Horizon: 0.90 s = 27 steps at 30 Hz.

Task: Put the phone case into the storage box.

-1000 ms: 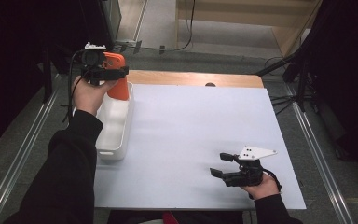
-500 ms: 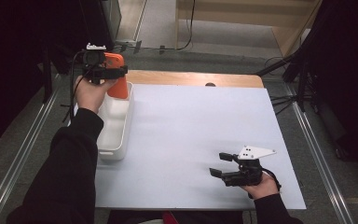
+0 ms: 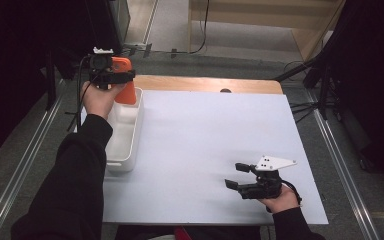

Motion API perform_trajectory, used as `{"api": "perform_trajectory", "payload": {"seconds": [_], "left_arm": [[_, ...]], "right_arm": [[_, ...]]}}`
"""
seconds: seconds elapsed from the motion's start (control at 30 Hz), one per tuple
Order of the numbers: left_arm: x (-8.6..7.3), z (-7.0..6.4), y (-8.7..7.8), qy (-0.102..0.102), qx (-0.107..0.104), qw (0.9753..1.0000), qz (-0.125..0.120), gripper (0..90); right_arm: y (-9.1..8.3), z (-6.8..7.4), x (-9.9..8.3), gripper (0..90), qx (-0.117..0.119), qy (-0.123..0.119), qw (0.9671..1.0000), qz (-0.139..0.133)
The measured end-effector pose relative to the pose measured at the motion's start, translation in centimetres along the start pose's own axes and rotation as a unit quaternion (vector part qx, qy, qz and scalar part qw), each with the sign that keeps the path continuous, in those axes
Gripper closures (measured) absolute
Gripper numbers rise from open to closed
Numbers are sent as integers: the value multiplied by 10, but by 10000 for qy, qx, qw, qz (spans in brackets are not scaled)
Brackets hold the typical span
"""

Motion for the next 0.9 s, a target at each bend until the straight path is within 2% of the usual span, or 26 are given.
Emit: {"api": "perform_trajectory", "payload": {"seconds": [0.17, 0.27, 0.4, 0.7, 0.83, 0.9], "left_arm": [[-1, 4, 5, 31, 183, 9998, -50, 155], [-2, 6, 9, -15, 203, 9998, -30, 154], [-5, 9, 14, 41, 306, 9995, 26, 154], [-11, 9, 25, 50, 333, 9994, 83, 153], [-18, 10, 31, -30, 329, 9993, 146, 153], [-21, 10, 33, 13, 346, 9992, 196, 153]], "right_arm": [[-1, -3, 1, 237, -70, 1, 10000, -35], [-1, -2, 2, 238, -64, 0, 10000, -68], [-1, -2, 2, 239, -66, -9, 10000, -68], [-1, -2, 2, 239, -81, 11, 9999, -74], [-2, -3, 2, 239, -86, 12, 9999, -67], [-2, -2, 2, 239, -77, 13, 9999, -72]]}}
Point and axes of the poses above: each handheld gripper's, and its own axes: y roughly forward along the jaws, x roughly out of its top, z roughly to its left, the point moved 10 cm from there along y, roughly forward along the jaws, and after that the axes turned 8 degrees about -x, right-handed, at the moved point
